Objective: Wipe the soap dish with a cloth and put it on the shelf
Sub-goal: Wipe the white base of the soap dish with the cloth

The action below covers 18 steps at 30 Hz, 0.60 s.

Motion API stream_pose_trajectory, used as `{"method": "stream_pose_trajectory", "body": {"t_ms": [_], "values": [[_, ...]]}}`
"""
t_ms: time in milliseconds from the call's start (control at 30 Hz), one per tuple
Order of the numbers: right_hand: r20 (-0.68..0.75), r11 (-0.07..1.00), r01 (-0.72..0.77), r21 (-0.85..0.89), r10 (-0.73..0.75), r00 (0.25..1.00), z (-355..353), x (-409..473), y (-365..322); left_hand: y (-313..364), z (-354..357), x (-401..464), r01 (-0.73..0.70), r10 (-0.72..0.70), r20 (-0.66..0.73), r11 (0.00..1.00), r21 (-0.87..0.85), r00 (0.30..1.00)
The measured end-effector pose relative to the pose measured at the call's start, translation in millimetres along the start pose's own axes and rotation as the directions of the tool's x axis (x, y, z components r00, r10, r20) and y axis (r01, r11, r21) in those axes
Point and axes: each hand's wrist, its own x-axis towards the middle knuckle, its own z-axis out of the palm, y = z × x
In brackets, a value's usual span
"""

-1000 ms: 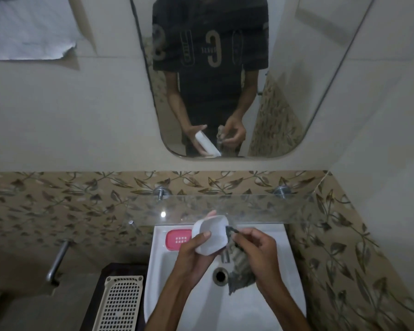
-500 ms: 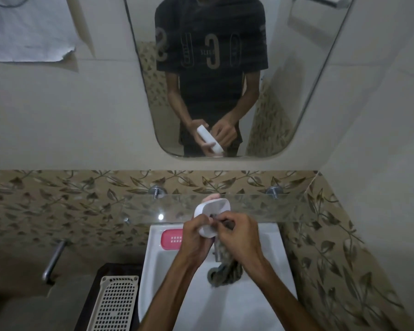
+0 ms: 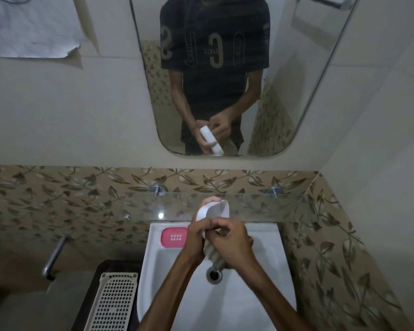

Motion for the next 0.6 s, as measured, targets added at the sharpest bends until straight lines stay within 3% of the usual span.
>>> {"method": "stream_pose_trajectory", "body": {"t_ms": [133, 233, 367, 500, 600], "values": [[-0.122, 0.990, -0.068, 0.122, 0.082, 0.989, 0, 2, 2, -4, 1, 3, -0.020, 0.021, -0.012, 0.995, 0.096, 1.000], [0.009, 0.911, -0.111, 0.396, 0.117, 0.993, 10, -11, -6, -1, 1, 3, -0.062, 0.076, -0.095, 0.988, 0.143, 0.993], [0.103, 0.784, -0.160, 0.599, 0.123, 0.987, 11, -12, -11, 8, -1, 5, -0.072, 0.091, -0.090, 0.978, 0.196, 0.992], [0.022, 0.860, 0.107, 0.500, -0.137, 0.990, 13, -22, -5, 10, -5, -3, 0.002, 0.015, -0.082, 0.981, 0.193, 0.996], [-0.023, 0.906, 0.249, 0.341, -0.256, 0.966, 5, -20, 1, 19, -15, -5, 0.184, -0.185, 0.000, 0.974, 0.135, 0.983]]}}
